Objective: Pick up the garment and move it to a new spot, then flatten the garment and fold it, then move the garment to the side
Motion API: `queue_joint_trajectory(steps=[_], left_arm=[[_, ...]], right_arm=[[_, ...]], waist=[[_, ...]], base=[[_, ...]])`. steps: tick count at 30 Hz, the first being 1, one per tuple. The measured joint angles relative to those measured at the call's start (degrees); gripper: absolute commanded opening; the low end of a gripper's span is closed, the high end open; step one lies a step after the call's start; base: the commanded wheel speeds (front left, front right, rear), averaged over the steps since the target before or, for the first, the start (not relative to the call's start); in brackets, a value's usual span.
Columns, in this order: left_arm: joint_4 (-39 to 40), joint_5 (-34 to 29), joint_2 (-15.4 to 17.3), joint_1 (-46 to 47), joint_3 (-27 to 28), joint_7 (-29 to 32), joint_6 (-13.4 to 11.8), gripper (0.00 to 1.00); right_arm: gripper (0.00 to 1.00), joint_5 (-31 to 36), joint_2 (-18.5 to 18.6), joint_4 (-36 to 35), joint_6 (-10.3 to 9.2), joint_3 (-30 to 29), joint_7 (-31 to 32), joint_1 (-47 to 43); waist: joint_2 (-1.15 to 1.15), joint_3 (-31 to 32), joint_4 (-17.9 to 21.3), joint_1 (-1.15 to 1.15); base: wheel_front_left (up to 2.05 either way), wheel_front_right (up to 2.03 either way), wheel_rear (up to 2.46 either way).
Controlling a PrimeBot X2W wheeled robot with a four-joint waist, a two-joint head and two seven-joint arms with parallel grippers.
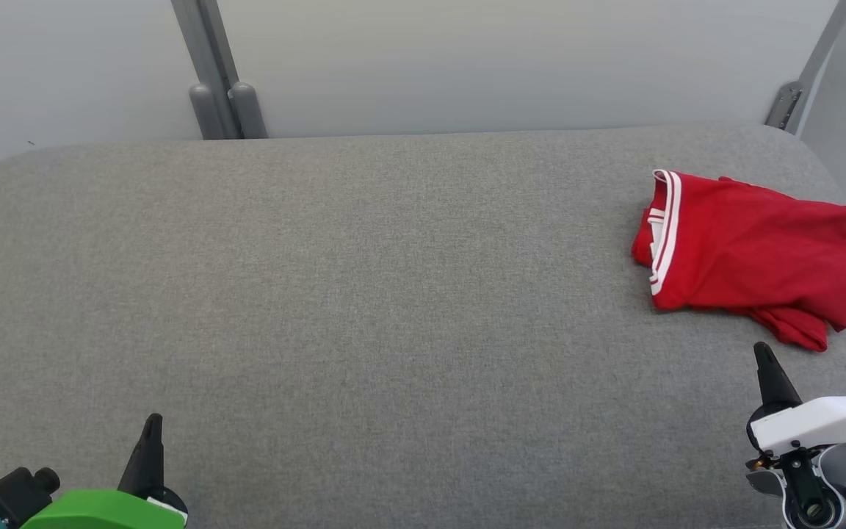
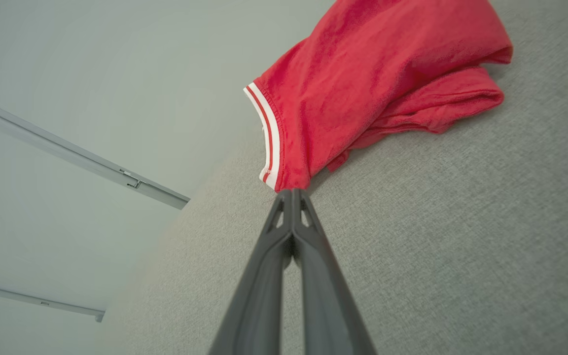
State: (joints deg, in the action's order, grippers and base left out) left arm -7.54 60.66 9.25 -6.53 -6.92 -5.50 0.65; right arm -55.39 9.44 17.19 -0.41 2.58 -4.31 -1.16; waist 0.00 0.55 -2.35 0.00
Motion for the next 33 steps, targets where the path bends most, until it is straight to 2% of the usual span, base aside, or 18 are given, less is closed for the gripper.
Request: queue_joint_trajectory(steps=[5,33], left_arm=[[-0.85,3.41,-0.60,1.03,1.08,1.20,0.48,0.00],[-4.35,18.30,-2.97,4.92,5.01,5.56,3.44,0.00]], right_arm=[[0.00,-3.68,-0.68,-0.03,1.01,-1.08,1.30,0.73],[0.00,-20.13,-4.03,-0.20,4.07,-6.02,6.26,2.67]], waist=[[0.00,-0.08,0.25,0.00],[0.00,-0.41,1.35,0.00]], base=[[0.00,0.00,0.00],[0.00,0.00,0.00]])
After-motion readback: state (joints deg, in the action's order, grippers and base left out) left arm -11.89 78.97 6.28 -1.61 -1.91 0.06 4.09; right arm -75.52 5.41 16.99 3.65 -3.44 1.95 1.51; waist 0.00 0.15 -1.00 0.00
